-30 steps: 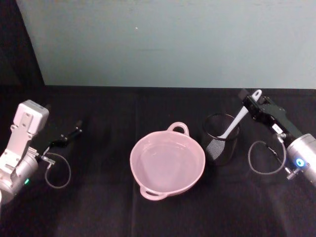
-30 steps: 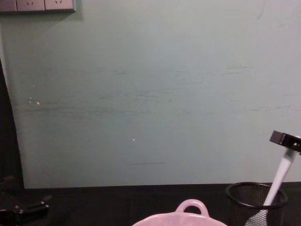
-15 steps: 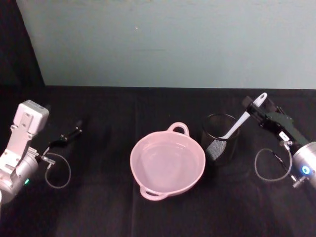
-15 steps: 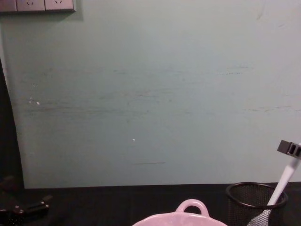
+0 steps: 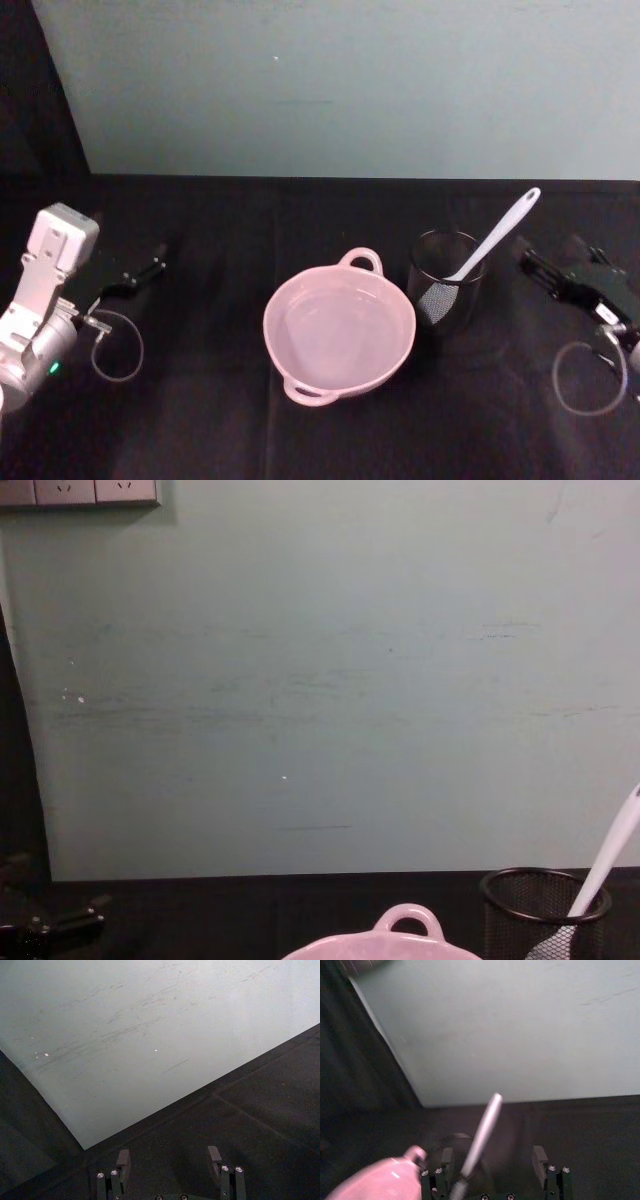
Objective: Use the one hand to pick up the spoon and stir the clear water in the bowl.
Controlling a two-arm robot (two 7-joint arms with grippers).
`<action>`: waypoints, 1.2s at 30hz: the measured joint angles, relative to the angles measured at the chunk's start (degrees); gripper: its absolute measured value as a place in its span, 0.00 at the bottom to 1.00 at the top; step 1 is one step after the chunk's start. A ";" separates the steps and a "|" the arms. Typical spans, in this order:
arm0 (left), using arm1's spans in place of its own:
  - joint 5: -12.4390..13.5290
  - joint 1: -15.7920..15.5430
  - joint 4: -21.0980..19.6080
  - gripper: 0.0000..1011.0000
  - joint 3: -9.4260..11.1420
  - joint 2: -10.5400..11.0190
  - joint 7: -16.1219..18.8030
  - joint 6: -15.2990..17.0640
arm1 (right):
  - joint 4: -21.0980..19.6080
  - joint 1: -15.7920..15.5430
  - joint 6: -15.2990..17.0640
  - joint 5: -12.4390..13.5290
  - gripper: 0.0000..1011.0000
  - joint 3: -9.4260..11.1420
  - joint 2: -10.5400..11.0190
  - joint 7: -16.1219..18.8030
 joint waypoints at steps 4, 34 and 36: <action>0.00 0.00 0.00 0.99 0.00 0.00 0.00 0.00 | -0.67 -0.89 1.53 -4.05 0.99 0.27 1.90 -2.66; 0.00 0.00 0.00 0.99 0.00 0.00 0.00 0.00 | 24.18 14.19 -11.87 -20.51 0.99 -4.80 -5.39 0.56; 0.00 0.00 0.00 0.99 0.00 0.00 0.00 0.00 | 23.98 14.58 -11.54 -22.79 0.99 -5.49 -5.57 -0.48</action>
